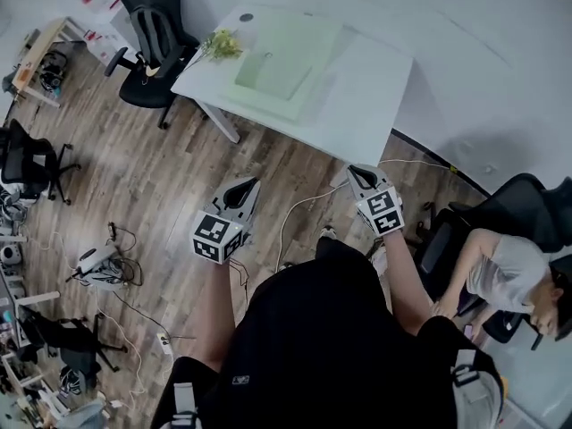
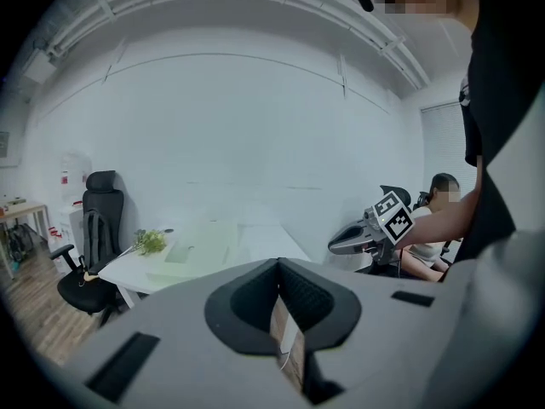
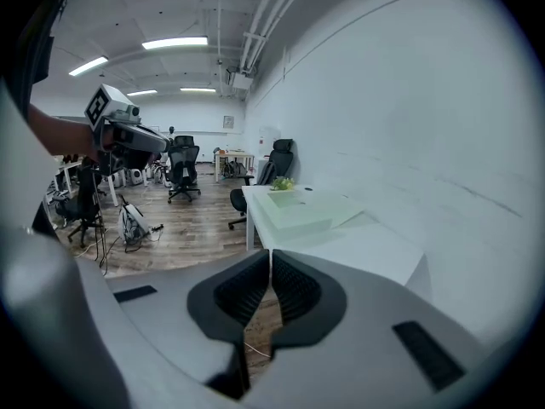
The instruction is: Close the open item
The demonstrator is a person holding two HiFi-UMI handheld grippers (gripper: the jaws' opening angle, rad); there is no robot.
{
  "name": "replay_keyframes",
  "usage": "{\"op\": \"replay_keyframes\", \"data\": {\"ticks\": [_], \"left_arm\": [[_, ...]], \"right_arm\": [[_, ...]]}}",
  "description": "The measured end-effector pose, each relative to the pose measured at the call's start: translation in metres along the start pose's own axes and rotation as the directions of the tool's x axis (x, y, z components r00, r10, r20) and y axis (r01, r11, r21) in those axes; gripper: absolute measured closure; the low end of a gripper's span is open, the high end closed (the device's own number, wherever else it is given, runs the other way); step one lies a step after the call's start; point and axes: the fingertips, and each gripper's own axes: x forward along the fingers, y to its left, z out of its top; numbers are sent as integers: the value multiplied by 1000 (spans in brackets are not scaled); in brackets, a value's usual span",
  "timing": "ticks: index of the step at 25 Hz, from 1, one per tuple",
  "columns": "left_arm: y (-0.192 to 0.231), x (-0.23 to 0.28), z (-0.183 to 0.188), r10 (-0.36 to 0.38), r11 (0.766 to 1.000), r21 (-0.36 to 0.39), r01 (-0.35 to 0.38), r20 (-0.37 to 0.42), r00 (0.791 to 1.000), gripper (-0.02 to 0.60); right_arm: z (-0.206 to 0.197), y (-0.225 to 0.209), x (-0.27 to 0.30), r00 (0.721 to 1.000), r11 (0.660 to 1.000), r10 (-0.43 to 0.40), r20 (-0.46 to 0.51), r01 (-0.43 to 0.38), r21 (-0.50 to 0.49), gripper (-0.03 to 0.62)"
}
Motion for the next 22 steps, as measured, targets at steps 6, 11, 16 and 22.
{"op": "replay_keyframes", "data": {"ticks": [6, 11, 16, 22], "left_arm": [[6, 30, 20, 102, 994, -35, -102, -2, 995, 577], [15, 31, 23, 194, 979, -71, -193, 5, 981, 577], [22, 38, 11, 239, 967, -88, -239, -14, 971, 577], [50, 41, 11, 250, 963, -100, -250, -16, 968, 577]], "right_arm": [[-8, -66, 21, 998, 998, 60, -35, -60, -6, 586], [-1, -94, 44, 994, 994, 103, -32, -104, -38, 586], [-4, -110, 66, 992, 992, 120, -25, -121, -39, 586], [1, -109, 88, 991, 991, 128, -42, -130, -34, 586]]}}
